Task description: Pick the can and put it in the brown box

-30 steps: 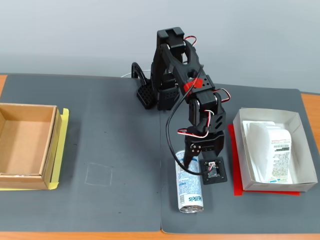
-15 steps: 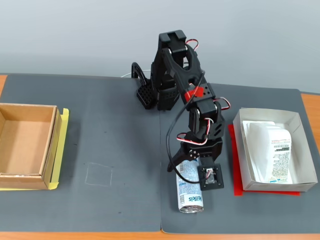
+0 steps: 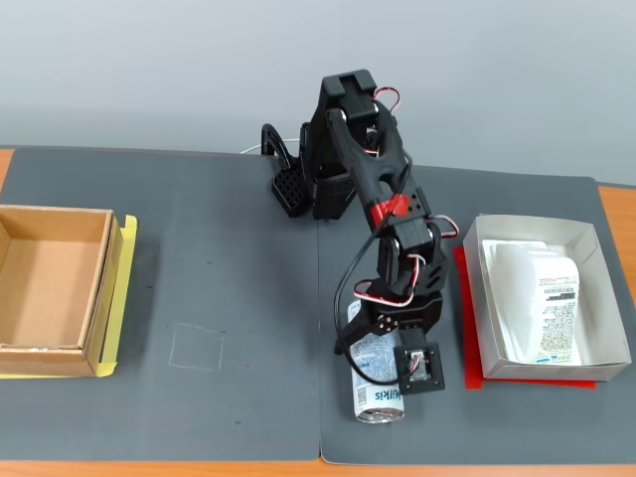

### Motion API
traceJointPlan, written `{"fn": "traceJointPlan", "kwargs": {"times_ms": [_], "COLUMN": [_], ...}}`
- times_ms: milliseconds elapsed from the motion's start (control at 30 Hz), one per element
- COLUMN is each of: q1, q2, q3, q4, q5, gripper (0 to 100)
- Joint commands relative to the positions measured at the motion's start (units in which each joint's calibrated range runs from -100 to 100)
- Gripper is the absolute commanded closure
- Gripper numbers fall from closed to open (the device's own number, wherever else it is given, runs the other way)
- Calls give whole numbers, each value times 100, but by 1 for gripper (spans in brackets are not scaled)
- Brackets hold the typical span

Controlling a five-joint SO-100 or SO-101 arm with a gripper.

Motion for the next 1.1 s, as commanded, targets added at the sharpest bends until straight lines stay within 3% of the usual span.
{"fn": "traceJointPlan", "kwargs": {"times_ms": [0, 933, 1067], "q1": [-6, 67, 67], "q2": [82, 794, 794], "q3": [-292, -292, -292], "q4": [-63, -514, -522], "q5": [-17, -6, 9], "gripper": [58, 59, 69]}}
